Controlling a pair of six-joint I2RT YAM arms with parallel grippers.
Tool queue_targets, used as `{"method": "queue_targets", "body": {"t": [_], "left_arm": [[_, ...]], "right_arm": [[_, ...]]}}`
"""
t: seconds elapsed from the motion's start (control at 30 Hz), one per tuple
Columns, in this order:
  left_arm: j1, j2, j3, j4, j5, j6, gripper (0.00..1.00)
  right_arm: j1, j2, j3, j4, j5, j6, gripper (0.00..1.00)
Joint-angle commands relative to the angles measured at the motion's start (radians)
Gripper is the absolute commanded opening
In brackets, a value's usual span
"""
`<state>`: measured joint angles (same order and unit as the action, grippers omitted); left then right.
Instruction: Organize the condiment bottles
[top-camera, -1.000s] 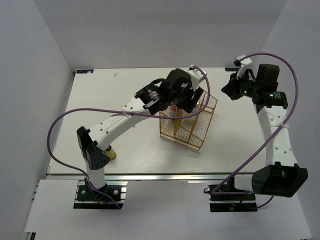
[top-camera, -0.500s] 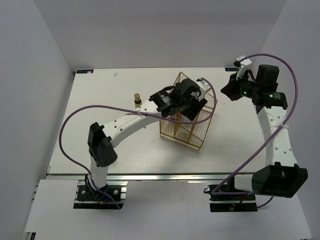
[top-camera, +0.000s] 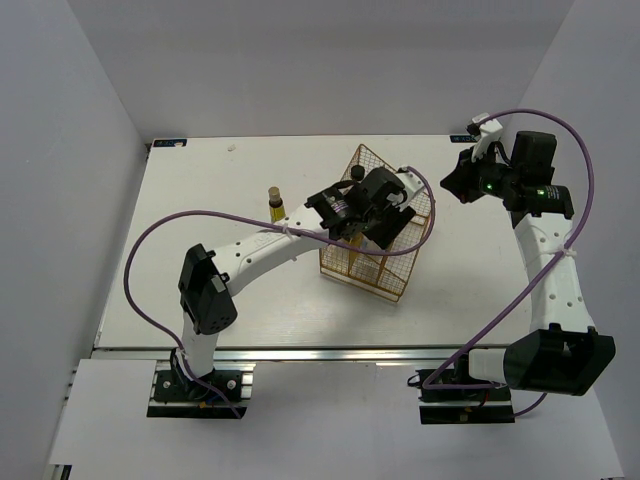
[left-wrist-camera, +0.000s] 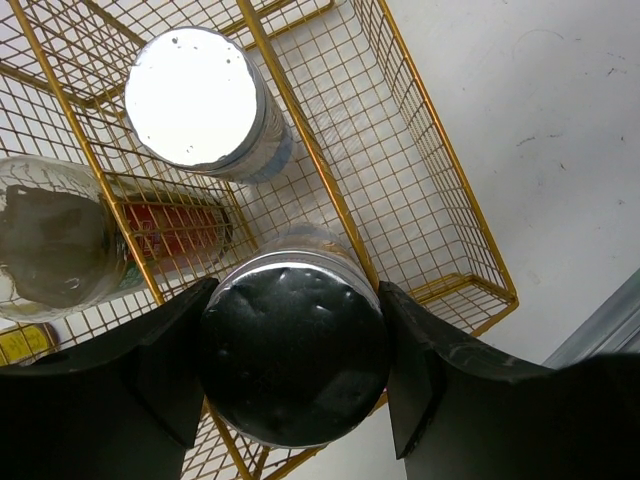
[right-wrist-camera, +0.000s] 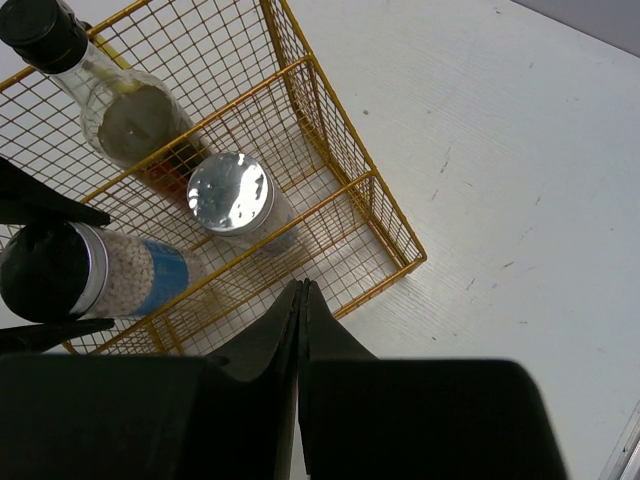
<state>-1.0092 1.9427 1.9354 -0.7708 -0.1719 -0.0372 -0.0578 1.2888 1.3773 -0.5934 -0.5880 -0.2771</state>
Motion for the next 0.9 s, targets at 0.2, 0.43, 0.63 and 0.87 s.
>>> {"method": "queue_targets", "body": {"t": [0.2,0.43,0.63,0.87], "left_arm": [[-0.011,-0.036,-0.035,0.065,-0.026,0.013,0.40],[-0.012,-0.048,-0.059,0.074,-0.031,0.007,0.57],[-0.012,-0.056,-0.065,0.079,-0.031,0.000,0.67],[-0.014,-0.070,-0.066,0.090,-0.028,-0.004,0.73]], "right_arm": [[-0.004,-0.032,-0.006,0.035,-0.026,0.007,0.00],[-0.004,-0.037,-0.011,0.033,-0.026,0.007,0.00],[-0.004,-0.040,-0.017,0.033,-0.027,0.007,0.00],[-0.004,-0.043,-0.020,0.030,-0.032,0.006,0.00]]}}
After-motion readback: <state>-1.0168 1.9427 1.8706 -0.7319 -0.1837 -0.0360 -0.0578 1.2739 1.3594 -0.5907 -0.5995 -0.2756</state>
